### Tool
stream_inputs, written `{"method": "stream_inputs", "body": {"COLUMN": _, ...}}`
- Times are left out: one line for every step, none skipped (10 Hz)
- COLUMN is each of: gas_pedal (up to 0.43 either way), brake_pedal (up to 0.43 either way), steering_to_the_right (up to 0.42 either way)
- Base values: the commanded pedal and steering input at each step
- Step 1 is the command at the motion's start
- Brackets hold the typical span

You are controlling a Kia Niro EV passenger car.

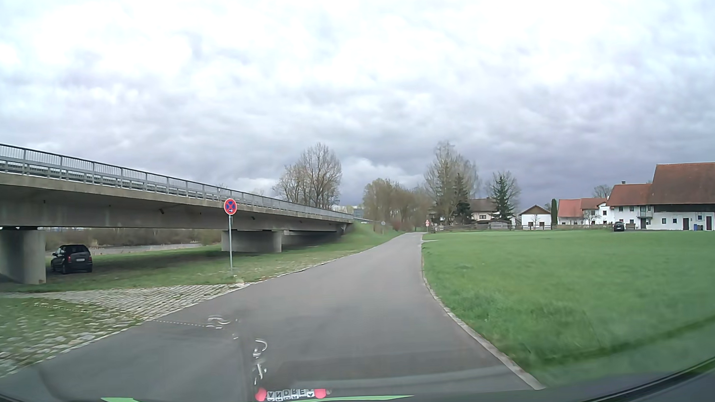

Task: Follow the waypoints while adhering to traffic rules and regulations

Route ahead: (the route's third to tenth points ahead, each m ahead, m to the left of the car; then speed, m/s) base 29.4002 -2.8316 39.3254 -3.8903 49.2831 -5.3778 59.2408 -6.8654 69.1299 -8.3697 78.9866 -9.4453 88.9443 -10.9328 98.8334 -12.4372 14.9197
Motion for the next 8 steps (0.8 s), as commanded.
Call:
{"method": "stream_inputs", "body": {"gas_pedal": 0.280, "brake_pedal": 0.000, "steering_to_the_right": 0.027}}
{"method": "stream_inputs", "body": {"gas_pedal": 0.268, "brake_pedal": 0.000, "steering_to_the_right": 0.029}}
{"method": "stream_inputs", "body": {"gas_pedal": 0.260, "brake_pedal": 0.000, "steering_to_the_right": 0.030}}
{"method": "stream_inputs", "body": {"gas_pedal": 0.260, "brake_pedal": 0.000, "steering_to_the_right": 0.030}}
{"method": "stream_inputs", "body": {"gas_pedal": 0.248, "brake_pedal": 0.000, "steering_to_the_right": 0.030}}
{"method": "stream_inputs", "body": {"gas_pedal": 0.228, "brake_pedal": 0.000, "steering_to_the_right": 0.029}}
{"method": "stream_inputs", "body": {"gas_pedal": 0.209, "brake_pedal": 0.000, "steering_to_the_right": 0.028}}
{"method": "stream_inputs", "body": {"gas_pedal": 0.098, "brake_pedal": 0.000, "steering_to_the_right": 0.026}}
